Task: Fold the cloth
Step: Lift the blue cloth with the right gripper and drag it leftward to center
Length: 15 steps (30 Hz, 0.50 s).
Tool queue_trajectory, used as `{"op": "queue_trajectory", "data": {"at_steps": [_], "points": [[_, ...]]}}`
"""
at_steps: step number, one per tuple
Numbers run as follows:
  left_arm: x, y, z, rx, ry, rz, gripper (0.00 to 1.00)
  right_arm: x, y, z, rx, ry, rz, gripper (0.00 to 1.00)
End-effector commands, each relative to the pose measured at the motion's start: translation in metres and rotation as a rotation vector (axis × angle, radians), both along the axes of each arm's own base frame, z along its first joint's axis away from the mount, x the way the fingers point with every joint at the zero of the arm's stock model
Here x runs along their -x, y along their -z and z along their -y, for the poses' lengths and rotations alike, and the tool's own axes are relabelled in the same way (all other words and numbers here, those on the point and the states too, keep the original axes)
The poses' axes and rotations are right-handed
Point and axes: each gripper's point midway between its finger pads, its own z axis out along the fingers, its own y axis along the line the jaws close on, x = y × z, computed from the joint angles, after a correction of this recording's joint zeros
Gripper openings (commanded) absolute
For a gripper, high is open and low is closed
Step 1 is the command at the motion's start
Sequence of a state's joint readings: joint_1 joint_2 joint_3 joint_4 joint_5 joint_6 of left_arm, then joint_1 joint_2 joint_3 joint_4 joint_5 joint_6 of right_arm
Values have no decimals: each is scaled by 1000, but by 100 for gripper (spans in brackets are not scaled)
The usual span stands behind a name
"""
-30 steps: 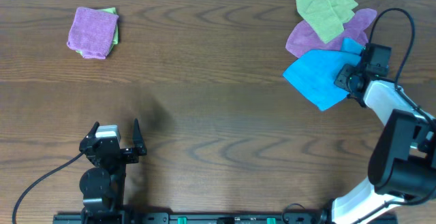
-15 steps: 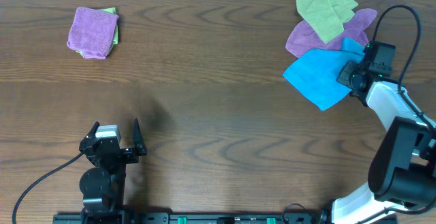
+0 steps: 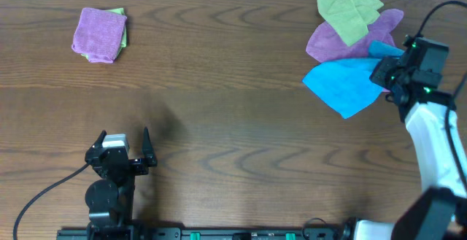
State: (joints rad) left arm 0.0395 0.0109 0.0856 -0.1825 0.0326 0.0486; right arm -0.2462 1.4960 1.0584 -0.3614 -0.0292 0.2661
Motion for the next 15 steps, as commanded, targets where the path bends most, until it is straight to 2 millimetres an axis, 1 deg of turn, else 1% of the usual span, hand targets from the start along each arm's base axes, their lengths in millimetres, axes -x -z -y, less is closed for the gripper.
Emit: {"op": "queue_trajectory", "data": {"at_steps": [1,4,7,10,13,15], "points": [[0,16,-4,5,-21,-36,95,3,-44,-23,6,-79,92,1],[0,16,-4,5,-21,-36,95,13,-69,-49,13,-154,134,1],[0,16,-4,5,-21,-36,95,23,-82,-78,-4,-236,155,2],[0,16,-4,5,-21,-36,95,29,-94,-123,-53,-376,191,2],[0,16,-4,5,-21,-36,95,33,-105,-174,-111,-544,237,2],[0,16,-4,5,-21,-36,95,37,-113,-200,-153,-635,268,2]]}}
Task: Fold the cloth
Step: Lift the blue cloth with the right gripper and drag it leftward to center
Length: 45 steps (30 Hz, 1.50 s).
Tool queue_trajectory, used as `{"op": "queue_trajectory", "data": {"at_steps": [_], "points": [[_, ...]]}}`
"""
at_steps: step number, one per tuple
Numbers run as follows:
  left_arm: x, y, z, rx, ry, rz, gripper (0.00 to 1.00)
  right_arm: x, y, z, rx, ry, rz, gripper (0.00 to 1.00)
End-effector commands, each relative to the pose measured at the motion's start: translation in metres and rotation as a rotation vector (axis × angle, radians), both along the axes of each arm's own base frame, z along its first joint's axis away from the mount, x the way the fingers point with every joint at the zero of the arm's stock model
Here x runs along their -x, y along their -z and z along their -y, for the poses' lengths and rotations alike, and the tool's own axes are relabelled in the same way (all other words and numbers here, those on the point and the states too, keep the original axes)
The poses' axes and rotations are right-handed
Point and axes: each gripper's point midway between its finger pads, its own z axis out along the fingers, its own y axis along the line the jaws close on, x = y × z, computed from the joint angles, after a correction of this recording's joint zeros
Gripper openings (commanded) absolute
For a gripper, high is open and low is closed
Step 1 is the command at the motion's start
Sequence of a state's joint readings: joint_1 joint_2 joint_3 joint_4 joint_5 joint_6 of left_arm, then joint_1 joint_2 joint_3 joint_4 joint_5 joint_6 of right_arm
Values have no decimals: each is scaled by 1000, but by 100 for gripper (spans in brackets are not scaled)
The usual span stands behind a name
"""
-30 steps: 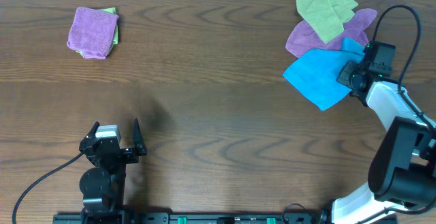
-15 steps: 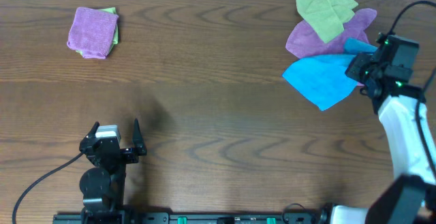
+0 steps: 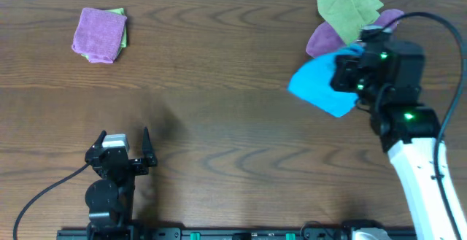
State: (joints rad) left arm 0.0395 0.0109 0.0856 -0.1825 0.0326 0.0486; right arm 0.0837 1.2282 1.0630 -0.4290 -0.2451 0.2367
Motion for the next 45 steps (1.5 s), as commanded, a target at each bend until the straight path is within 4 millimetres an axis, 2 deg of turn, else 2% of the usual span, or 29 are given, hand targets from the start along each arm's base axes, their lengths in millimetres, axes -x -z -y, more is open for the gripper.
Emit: {"op": "queue_trajectory", "data": {"at_steps": [1,2,5,11,15,17,18,23,27,31,33,36,38,40,42,45], "points": [[0,16,-4,5,-21,-36,95,11,-25,-47,-100,-189,56,2],[0,16,-4,5,-21,-36,95,14,-31,-58,-139,-232,66,1],[0,16,-4,5,-21,-36,95,14,-29,-58,-151,-213,49,2],[0,16,-4,5,-21,-36,95,12,-6,-12,-31,5,-39,2],[0,16,-4,5,-21,-36,95,27,-4,28,128,168,-100,2],[0,16,-4,5,-21,-36,95,40,-12,44,191,232,-137,2],[0,16,-4,5,-21,-36,96,45,-17,46,206,231,-147,2],[0,16,-4,5,-21,-36,95,78,-47,41,266,157,-188,1],[0,16,-4,5,-21,-36,95,119,-47,42,343,101,-246,1],[0,16,-4,5,-21,-36,95,160,-73,37,398,-5,-118,2],[0,16,-4,5,-21,-36,95,180,-76,42,411,-13,-102,2],[0,16,-4,5,-21,-36,95,194,-76,55,434,34,-107,2],[0,16,-4,5,-21,-36,95,188,-79,76,455,193,-114,2],[0,16,-4,5,-21,-36,95,172,-82,82,460,271,-111,1],[0,16,-4,5,-21,-36,95,152,-81,77,463,276,-111,2],[0,16,-4,5,-21,-36,95,109,-69,72,500,311,-140,1]]}}
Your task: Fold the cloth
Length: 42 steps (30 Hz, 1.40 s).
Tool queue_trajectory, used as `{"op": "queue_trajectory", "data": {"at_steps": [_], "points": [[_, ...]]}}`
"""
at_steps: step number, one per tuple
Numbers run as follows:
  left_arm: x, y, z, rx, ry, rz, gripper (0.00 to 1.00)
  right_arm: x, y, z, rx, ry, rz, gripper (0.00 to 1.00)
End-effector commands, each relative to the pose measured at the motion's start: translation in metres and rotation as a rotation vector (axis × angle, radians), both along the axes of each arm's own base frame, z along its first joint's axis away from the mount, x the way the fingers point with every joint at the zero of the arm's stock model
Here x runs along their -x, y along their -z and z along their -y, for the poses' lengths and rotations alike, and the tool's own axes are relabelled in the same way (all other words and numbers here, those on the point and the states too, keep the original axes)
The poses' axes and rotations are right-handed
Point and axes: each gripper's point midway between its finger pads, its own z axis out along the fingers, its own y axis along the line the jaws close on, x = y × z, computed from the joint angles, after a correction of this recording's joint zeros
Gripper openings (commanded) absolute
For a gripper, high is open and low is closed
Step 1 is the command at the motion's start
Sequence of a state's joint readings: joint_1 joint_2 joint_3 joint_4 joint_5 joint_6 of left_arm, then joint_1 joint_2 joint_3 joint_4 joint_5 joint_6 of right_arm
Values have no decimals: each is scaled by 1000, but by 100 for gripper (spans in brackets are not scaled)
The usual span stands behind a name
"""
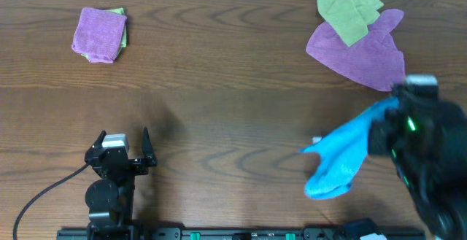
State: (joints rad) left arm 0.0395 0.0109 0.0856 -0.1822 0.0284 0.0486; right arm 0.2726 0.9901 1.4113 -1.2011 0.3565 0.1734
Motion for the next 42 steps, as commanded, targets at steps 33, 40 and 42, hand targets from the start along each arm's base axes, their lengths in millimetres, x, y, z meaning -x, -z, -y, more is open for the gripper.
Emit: {"op": "queue_trajectory", "data": {"at_steps": [33,40,42], "points": [[0,16,-3,6,-17,-37,95,-111,194,-271,2,-698,-389,90],[0,16,-3,6,-17,-37,95,-147,231,-297,90,-810,-295,90],[0,16,-3,6,-17,-37,95,-163,241,-300,147,-819,-250,89]]}}
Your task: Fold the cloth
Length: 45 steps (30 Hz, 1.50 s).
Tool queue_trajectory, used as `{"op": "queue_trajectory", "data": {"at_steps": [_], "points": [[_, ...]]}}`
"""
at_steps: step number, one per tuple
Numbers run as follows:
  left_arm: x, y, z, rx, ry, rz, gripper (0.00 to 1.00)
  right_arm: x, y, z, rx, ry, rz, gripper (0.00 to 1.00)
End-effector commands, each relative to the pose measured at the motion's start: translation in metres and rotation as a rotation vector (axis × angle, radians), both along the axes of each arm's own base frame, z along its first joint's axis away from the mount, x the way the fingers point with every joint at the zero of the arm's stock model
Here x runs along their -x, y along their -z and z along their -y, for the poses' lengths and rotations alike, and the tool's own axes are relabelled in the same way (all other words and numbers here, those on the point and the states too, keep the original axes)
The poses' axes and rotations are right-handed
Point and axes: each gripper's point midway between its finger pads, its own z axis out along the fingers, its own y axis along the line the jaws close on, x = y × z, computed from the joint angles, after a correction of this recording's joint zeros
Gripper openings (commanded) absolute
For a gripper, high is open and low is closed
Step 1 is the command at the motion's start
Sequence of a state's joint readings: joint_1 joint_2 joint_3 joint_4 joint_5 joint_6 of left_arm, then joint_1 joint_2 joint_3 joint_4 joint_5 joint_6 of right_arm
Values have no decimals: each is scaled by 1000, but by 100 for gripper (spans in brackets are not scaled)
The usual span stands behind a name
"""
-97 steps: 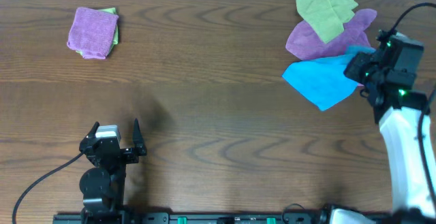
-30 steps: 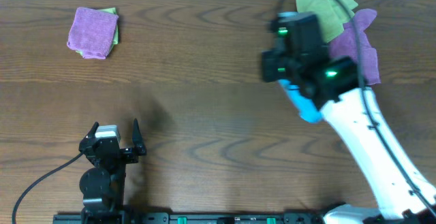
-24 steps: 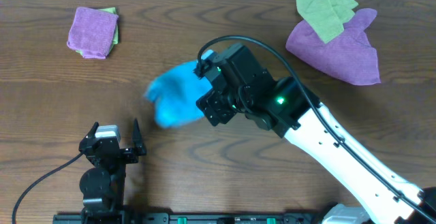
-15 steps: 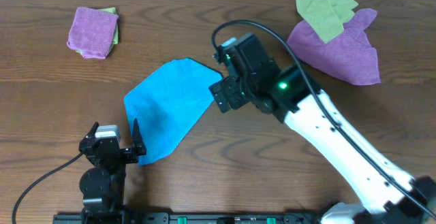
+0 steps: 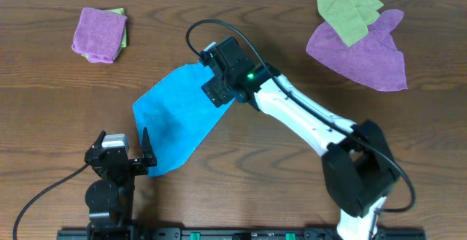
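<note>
The blue cloth lies spread mostly flat on the table left of centre, a long slanted shape. Its lower tip reaches the left gripper's right finger. My right gripper reaches across from the right and sits on the cloth's upper right corner, shut on it. My left gripper rests at the front left edge, open, with nothing between its fingers.
A crumpled purple cloth and a green cloth lie at the back right. A folded purple cloth sits on a folded green one at the back left. The right arm stretches diagonally over the table's middle.
The right gripper has moved from the front right to left of centre with the blue cloth. The cloth hung bunched from it then and now lies spread on the table. The left arm is unchanged.
The right gripper was at the blue cloth lying against the pile at the back right. Then it held the cloth raised off the purple one, then dangling near the front right. Now the cloth lies flat left of centre.
</note>
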State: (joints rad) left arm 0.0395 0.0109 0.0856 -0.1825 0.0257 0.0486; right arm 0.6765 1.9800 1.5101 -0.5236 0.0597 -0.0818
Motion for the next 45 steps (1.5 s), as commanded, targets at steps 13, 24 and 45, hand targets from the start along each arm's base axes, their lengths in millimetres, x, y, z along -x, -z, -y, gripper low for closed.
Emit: {"op": "queue_trajectory", "data": {"at_steps": [13,24,45], "points": [[0,16,-3,7,-15,-36,95,-41,71,5,279,-178,157,72],[0,16,-3,7,-15,-36,96,-66,53,9,278,-103,264,58],[0,16,-3,7,-15,-36,95,-62,56,-1,118,1,186,1]]}}
